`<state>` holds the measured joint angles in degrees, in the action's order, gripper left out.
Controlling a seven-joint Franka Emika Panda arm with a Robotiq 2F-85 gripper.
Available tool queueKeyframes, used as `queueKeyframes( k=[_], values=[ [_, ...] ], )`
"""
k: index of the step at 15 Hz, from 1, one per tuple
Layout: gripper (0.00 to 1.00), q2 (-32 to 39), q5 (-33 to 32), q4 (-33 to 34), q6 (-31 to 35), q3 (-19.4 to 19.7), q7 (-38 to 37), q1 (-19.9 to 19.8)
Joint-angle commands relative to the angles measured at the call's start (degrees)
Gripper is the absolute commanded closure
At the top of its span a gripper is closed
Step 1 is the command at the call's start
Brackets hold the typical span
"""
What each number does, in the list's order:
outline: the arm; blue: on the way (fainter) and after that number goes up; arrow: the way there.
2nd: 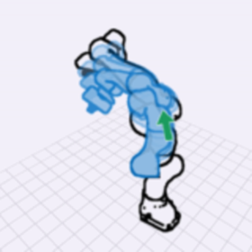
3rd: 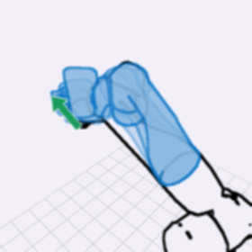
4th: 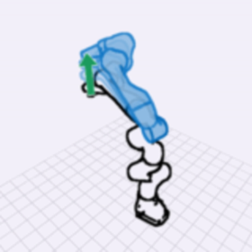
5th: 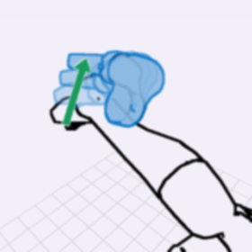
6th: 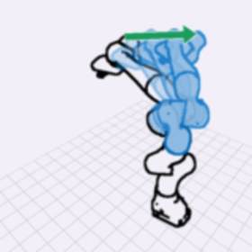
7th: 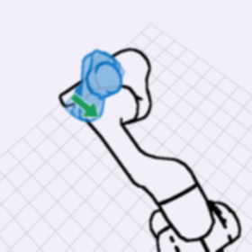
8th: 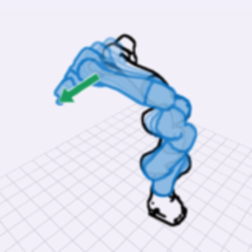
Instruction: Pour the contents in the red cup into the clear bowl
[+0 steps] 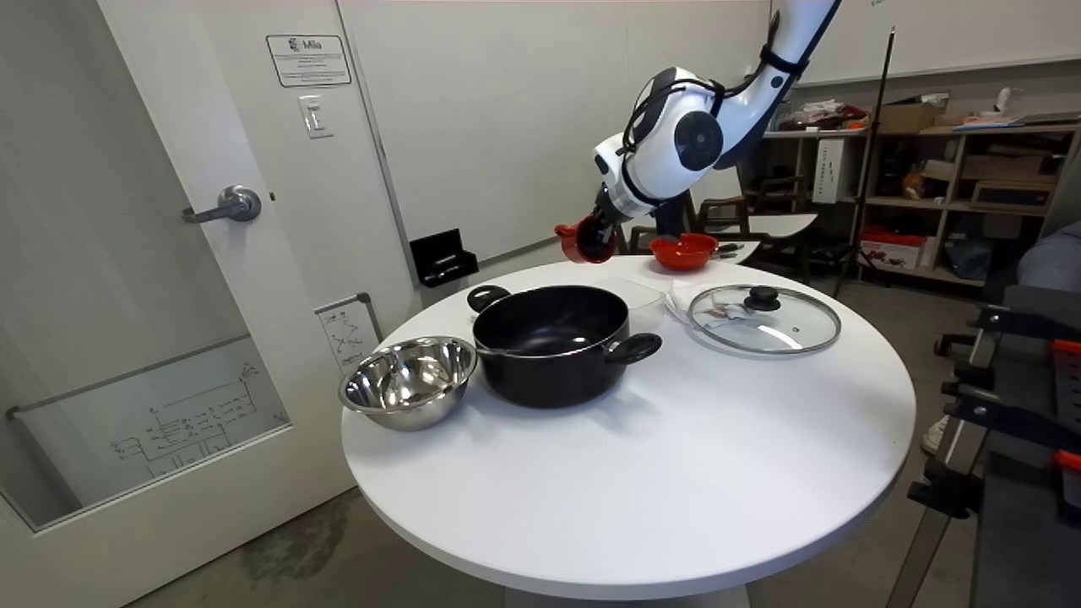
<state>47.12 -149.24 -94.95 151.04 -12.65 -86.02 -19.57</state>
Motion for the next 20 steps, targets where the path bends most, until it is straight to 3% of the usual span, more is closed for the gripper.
queueKeyframes(
  k=[1, 16, 17, 20],
  values=[
    [0.98, 0.24, 0.24, -0.98, -2.61, 1.88, -0.53, 1.28],
    [0.98, 0.50, 0.09, -3.59, -10.15, 2.85, -4.27, 4.46],
    [0.98, 0.19, 0.09, -3.74, -9.73, 5.51, -6.16, 6.69],
    [0.98, 0.13, 0.09, -4.47, -9.59, 8.28, -7.71, 8.69]
  ],
)
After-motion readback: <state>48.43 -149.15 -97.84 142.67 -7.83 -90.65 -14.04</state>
